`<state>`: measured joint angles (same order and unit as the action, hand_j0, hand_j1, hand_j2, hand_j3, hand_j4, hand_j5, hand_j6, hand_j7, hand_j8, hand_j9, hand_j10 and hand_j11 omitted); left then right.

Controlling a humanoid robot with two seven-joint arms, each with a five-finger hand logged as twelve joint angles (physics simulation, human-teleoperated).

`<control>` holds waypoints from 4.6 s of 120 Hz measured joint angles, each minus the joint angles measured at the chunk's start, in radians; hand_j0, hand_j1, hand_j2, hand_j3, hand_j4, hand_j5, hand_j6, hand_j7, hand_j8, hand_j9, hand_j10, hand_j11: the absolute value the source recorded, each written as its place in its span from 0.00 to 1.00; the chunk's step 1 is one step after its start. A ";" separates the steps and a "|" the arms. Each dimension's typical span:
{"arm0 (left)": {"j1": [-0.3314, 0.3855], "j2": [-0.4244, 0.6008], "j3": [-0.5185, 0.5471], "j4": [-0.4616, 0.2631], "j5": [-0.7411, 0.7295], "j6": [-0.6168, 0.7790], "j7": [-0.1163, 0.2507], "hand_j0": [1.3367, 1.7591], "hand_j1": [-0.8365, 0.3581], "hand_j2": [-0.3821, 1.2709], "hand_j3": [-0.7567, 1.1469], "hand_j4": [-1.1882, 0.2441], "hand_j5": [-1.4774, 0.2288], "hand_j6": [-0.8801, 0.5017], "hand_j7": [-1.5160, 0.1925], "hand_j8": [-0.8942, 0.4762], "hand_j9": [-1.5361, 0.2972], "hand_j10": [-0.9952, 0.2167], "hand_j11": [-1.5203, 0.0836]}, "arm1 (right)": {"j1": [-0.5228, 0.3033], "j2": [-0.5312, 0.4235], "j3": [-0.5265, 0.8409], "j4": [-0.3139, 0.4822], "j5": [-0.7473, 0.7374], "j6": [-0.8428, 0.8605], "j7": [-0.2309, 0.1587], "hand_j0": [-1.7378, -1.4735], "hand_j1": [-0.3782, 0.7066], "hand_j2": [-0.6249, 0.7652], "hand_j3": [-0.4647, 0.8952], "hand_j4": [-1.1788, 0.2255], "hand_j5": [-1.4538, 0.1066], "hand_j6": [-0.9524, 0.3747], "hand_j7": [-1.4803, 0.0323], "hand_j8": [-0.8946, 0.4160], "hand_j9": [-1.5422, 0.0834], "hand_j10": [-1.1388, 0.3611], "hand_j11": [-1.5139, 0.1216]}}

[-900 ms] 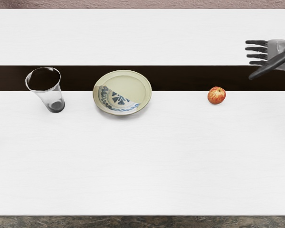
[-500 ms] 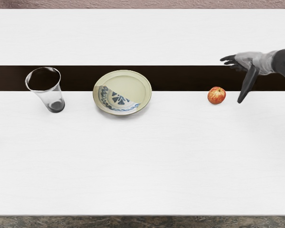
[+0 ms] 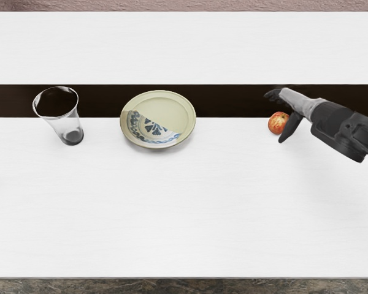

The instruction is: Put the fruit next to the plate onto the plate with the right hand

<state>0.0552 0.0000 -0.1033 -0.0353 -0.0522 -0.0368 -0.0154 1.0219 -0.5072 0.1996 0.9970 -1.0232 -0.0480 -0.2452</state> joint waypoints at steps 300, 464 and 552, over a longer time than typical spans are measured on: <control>0.000 0.000 0.000 0.000 0.000 0.000 0.000 0.76 0.98 0.23 0.40 0.82 0.86 0.63 0.88 0.64 0.83 0.81 0.94 | -0.009 0.502 0.246 -0.050 0.060 -0.189 -0.056 0.31 0.58 0.58 0.34 0.42 0.42 0.36 0.46 0.35 0.47 0.36 0.45; 0.000 0.000 0.008 -0.016 0.004 -0.002 0.006 0.76 0.98 0.23 0.40 0.82 0.86 0.63 0.88 0.64 0.83 0.81 0.94 | -0.088 -0.110 0.660 0.118 0.273 0.655 -0.157 0.30 0.03 0.45 0.34 0.84 0.93 0.71 0.98 0.68 0.95 0.76 0.92; 0.021 0.000 0.010 -0.035 0.004 -0.005 0.006 0.76 0.98 0.23 0.40 0.82 0.86 0.63 0.88 0.64 0.83 0.81 0.94 | -0.150 -0.182 0.702 0.145 0.392 0.659 -0.158 0.30 0.03 0.45 0.34 0.84 0.93 0.72 0.98 0.68 0.95 0.76 0.93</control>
<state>0.0767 0.0000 -0.0933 -0.0706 -0.0482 -0.0415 -0.0092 0.8718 -0.6887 0.9015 1.1416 -0.6307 0.6111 -0.4033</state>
